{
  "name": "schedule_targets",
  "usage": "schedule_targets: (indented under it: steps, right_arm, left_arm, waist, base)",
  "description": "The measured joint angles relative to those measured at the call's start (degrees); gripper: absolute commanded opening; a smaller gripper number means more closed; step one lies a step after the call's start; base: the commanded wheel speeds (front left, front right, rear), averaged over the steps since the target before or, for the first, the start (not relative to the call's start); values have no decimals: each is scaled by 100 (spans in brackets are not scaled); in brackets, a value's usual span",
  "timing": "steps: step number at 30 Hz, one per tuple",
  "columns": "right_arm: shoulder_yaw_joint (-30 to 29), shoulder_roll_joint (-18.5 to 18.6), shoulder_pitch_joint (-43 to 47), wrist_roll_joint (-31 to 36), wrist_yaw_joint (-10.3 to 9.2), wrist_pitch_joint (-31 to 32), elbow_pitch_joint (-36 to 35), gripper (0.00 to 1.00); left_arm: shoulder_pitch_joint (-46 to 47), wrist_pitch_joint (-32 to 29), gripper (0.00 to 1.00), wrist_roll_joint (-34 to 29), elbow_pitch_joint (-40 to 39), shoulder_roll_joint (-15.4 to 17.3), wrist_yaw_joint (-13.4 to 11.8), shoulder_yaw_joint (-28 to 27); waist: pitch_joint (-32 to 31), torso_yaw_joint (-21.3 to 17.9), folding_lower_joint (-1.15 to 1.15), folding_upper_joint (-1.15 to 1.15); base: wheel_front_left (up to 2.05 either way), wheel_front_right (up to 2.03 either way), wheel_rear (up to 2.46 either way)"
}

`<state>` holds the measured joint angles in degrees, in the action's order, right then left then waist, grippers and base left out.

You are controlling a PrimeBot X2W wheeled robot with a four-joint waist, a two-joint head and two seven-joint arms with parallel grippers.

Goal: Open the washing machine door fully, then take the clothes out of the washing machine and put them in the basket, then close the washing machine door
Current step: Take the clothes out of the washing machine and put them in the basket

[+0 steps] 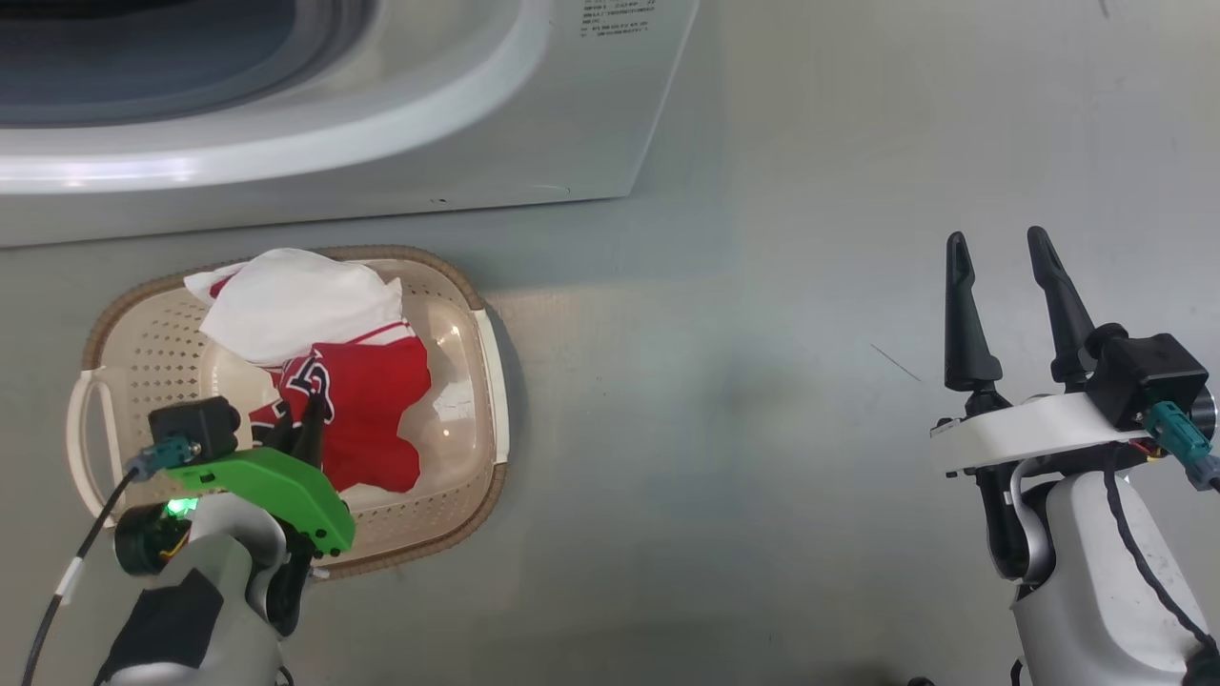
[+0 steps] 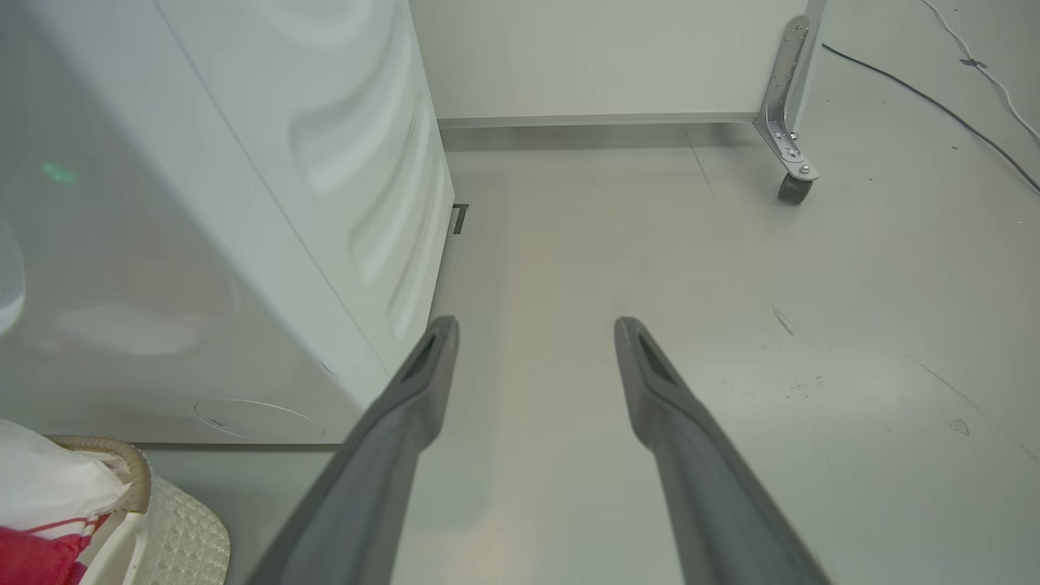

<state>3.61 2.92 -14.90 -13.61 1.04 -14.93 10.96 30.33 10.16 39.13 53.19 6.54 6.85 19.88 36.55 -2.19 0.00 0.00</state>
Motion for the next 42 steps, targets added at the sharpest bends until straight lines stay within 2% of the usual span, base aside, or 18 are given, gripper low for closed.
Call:
schedule_targets:
  steps: [3, 4, 5, 12, 25, 33, 42]
  right_arm:
    - [-52, -1, -14, 9, 0, 0, -54, 100]
    - [-71, 0, -19, 12, -1, 0, -69, 100]
    - [-90, 0, -24, 14, -1, 0, -81, 100]
    - [-154, -2, -121, 52, -1, 0, -90, 100]
    - [-193, -3, -153, 47, 68, 0, 45, 100]
    - [-200, -4, -217, 26, 142, 0, 225, 100]
    - [-257, -5, -147, 1, 192, 0, 353, 100]
  left_arm:
    - [184, 9, 0, -69, 88, 15, -11, -10]
    - [230, 31, 72, -94, 142, 13, -36, -19]
    - [266, 58, 100, -96, 194, 10, -80, -47]
    - [366, 127, 100, -151, 516, -21, -149, -33]
    - [388, 375, 100, -371, 680, -27, -119, 107]
    - [363, 428, 100, -444, 465, -32, -68, 31]
    - [112, 428, 100, -655, -750, 42, -69, -556]
  waist:
    - [198, -47, 0, 0]
    - [257, -60, 0, 0]
    - [313, -71, 0, 0]
    - [502, -75, 1, 0]
    - [126, 28, 1, 0]
    - [-262, 92, 1, 0]
    - [-899, 193, 1, 0]
  base:
    - [0, 0, 0]
    - [0, 0, 0]
    - [0, 0, 0]
    - [0, 0, 0]
    - [0, 0, 0]
    - [0, 0, 0]
    - [0, 0, 0]
